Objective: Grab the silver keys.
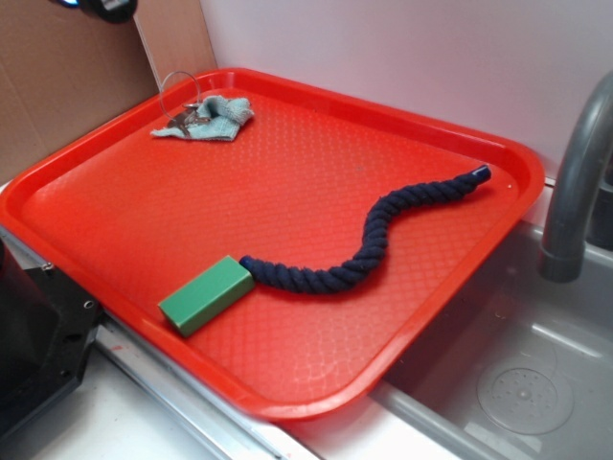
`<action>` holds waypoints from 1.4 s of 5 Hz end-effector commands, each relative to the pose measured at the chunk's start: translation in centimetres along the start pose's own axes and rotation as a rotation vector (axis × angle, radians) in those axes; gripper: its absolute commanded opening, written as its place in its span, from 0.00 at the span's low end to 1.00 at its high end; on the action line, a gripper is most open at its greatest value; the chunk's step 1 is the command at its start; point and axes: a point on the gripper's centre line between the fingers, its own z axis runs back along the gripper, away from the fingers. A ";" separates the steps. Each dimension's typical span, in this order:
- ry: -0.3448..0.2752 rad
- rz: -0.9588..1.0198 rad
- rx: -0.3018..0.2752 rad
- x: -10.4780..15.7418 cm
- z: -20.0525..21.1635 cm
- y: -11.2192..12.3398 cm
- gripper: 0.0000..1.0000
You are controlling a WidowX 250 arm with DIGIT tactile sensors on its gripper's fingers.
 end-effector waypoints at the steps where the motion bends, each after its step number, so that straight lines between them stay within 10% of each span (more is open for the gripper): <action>1: -0.067 0.153 0.050 2.5 -3.2 5.9 1.00; 5: 0.048 0.299 0.157 5.9 -10.8 13.9 1.00; 7: 0.129 0.286 0.097 7.3 -15.2 15.3 1.00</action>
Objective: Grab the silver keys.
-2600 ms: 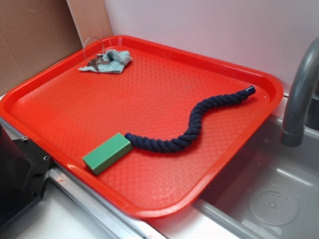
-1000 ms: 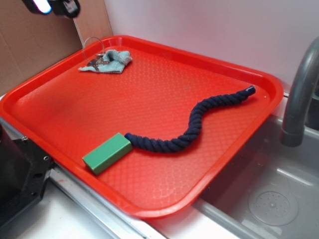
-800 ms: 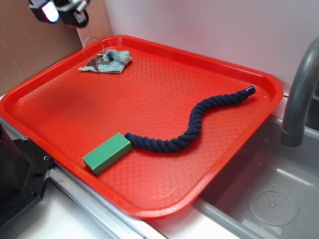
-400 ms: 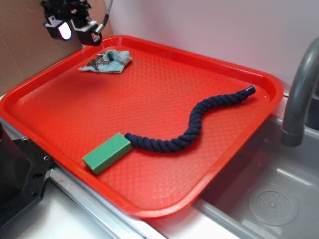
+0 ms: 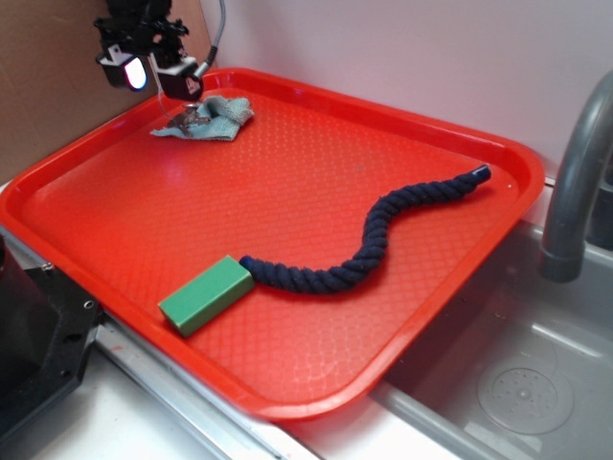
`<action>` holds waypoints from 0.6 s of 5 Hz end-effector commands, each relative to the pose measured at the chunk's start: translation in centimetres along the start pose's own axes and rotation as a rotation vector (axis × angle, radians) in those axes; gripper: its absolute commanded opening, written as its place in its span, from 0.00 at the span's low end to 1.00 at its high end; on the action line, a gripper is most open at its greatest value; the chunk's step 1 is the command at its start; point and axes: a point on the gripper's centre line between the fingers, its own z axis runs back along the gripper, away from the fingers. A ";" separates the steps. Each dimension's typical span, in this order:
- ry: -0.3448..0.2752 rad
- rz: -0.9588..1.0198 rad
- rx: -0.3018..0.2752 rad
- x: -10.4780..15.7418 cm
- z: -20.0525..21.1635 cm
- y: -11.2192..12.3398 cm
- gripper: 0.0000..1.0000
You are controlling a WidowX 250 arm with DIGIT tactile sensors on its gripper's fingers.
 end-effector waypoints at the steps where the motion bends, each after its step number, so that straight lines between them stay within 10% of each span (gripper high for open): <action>1: 0.037 -0.031 -0.050 2.3 -2.5 -0.1 1.00; 2: 0.044 0.037 -0.032 2.3 -2.5 0.0 0.00; 3: 0.041 0.046 -0.029 2.2 -2.2 0.1 0.00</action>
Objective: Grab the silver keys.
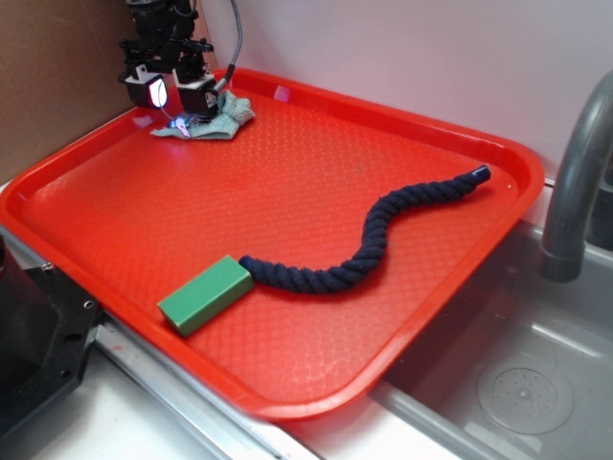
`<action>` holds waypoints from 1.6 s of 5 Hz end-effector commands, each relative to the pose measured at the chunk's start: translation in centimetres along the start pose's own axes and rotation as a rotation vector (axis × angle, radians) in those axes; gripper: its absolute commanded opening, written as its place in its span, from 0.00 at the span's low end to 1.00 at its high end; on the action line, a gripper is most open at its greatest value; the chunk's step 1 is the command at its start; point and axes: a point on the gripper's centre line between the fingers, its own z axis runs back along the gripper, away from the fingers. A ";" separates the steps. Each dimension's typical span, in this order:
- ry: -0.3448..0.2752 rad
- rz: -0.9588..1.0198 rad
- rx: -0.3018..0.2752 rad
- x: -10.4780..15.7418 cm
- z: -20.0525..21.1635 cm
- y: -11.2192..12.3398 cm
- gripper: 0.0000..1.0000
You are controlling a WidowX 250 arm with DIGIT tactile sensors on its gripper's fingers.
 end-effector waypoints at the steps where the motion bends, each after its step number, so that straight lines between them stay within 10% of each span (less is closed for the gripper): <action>1: -0.035 0.002 0.015 0.3 1.1 0.0 0.00; 4: -0.035 -0.013 0.186 -2.8 8.1 -4.7 0.00; 8: -0.009 -0.215 -0.157 -13.7 17.0 -10.3 0.00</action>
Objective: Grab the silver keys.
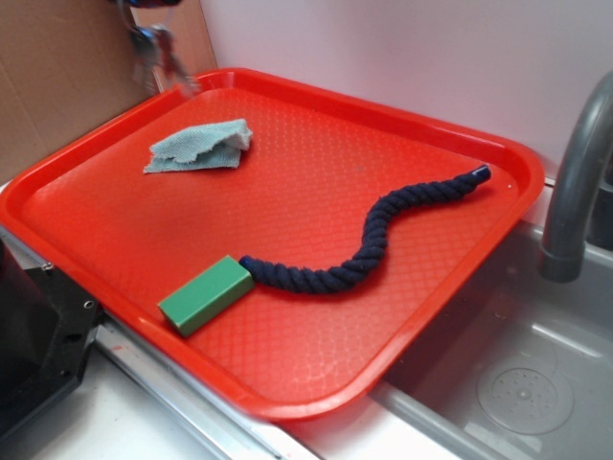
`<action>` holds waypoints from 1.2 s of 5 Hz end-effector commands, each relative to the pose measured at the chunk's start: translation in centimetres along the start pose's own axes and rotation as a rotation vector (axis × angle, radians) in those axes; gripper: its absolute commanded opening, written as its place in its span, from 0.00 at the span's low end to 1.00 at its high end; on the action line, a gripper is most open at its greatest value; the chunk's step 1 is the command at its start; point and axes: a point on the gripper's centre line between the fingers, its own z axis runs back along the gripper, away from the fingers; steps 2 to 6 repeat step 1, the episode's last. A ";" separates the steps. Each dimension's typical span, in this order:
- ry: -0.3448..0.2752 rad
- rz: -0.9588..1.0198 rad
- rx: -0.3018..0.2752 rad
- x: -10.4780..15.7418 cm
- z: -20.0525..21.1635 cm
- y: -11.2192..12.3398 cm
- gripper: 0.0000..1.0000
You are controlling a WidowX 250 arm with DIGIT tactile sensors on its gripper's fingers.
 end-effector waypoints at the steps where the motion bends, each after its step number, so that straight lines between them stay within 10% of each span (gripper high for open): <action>1: 0.016 -0.039 -0.053 -2.1 0.8 0.0 0.00; 6: 0.016 -0.039 -0.053 -2.1 0.8 0.0 0.00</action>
